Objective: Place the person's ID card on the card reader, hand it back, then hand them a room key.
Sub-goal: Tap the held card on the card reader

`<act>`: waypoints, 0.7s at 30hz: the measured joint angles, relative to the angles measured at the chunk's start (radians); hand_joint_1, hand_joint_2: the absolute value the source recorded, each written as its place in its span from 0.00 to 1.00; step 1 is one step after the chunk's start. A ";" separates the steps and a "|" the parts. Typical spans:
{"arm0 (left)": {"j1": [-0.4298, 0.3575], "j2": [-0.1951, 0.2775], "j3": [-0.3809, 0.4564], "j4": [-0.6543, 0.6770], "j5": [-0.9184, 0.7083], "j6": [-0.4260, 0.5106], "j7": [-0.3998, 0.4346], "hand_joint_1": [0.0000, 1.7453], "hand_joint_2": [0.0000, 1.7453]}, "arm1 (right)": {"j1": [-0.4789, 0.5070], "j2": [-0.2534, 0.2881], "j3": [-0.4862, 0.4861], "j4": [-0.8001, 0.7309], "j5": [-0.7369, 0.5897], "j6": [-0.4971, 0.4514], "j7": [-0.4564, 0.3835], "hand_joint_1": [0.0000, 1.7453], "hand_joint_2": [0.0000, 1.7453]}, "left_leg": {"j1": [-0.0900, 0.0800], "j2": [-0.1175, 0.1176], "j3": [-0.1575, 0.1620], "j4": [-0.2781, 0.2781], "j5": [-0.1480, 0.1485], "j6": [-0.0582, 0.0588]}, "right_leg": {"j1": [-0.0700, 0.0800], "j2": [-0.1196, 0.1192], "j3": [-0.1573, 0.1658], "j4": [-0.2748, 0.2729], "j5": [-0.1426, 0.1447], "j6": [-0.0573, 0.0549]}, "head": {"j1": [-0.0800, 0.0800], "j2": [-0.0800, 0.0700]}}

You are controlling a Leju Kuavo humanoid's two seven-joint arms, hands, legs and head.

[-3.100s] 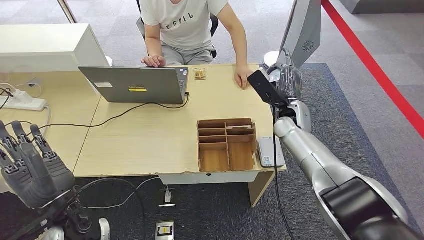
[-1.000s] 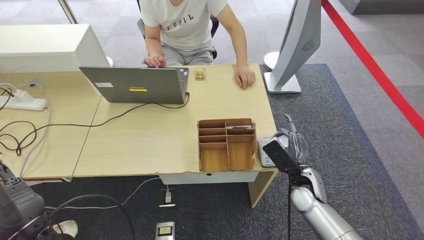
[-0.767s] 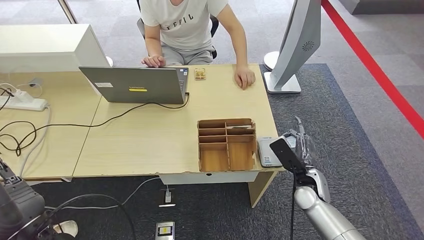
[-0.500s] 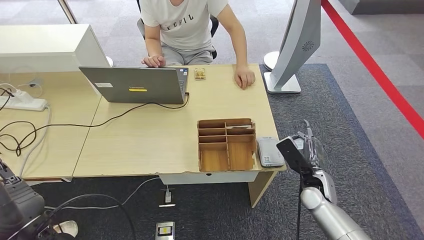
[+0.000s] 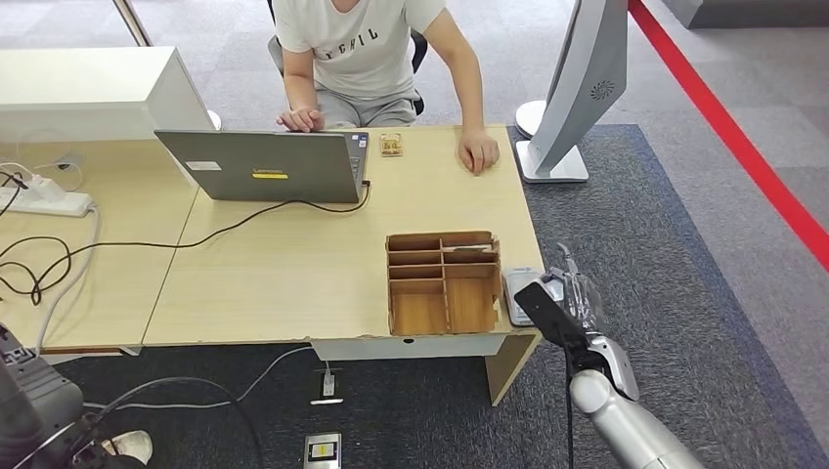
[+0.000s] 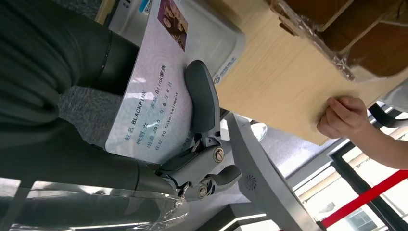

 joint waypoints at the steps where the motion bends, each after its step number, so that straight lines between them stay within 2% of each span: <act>1: 0.000 0.000 -0.001 -0.001 -0.002 0.006 0.000 0.00 1.00 | -0.004 0.005 0.004 0.008 0.000 0.005 -0.003 1.00 1.00 | 0.000 0.000 0.000 0.000 0.000 0.000 | 0.000 0.000 0.000 0.000 0.000 0.000 | 0.000 0.000; 10: 0.000 0.011 -0.015 -0.009 -0.010 0.045 0.000 0.00 1.00 | -0.048 0.046 0.038 0.113 0.023 0.004 -0.018 1.00 1.00 | 0.000 0.000 0.000 0.000 0.000 0.000 | 0.000 0.000 0.000 0.000 0.000 0.000 | 0.000 0.000; 21: -0.017 0.023 -0.031 -0.009 0.006 0.021 0.000 0.00 1.00 | -0.108 0.052 0.054 0.303 0.019 -0.057 0.005 1.00 1.00 | 0.000 0.000 0.001 0.000 0.000 0.000 | 0.000 0.000 0.000 0.000 0.000 0.000 | 0.000 0.000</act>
